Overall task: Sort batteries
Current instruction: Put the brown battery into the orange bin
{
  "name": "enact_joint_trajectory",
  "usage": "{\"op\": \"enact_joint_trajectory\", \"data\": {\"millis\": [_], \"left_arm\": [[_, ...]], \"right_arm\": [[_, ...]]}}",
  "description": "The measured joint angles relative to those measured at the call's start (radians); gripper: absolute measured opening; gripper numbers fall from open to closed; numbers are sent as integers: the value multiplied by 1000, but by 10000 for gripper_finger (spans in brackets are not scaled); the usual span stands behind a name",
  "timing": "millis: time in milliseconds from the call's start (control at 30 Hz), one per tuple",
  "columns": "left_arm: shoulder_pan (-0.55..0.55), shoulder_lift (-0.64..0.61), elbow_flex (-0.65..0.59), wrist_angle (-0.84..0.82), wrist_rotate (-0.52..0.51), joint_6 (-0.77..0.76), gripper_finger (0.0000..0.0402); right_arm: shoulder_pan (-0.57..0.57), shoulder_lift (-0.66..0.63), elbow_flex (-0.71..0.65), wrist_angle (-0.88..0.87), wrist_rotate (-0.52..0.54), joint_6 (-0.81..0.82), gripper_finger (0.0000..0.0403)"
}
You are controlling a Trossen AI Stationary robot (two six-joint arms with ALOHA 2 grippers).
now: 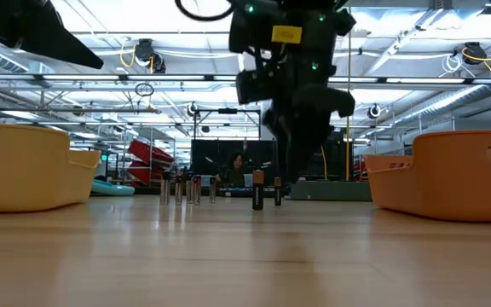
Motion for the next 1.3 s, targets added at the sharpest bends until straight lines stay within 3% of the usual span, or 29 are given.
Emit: {"op": "enact_joint_trajectory", "data": {"millis": [1300], "left_arm": [[-2,8,-61,68,-31,-27,132]], "right_arm": [[-41,90,1,190,-58,-40,171]]}}
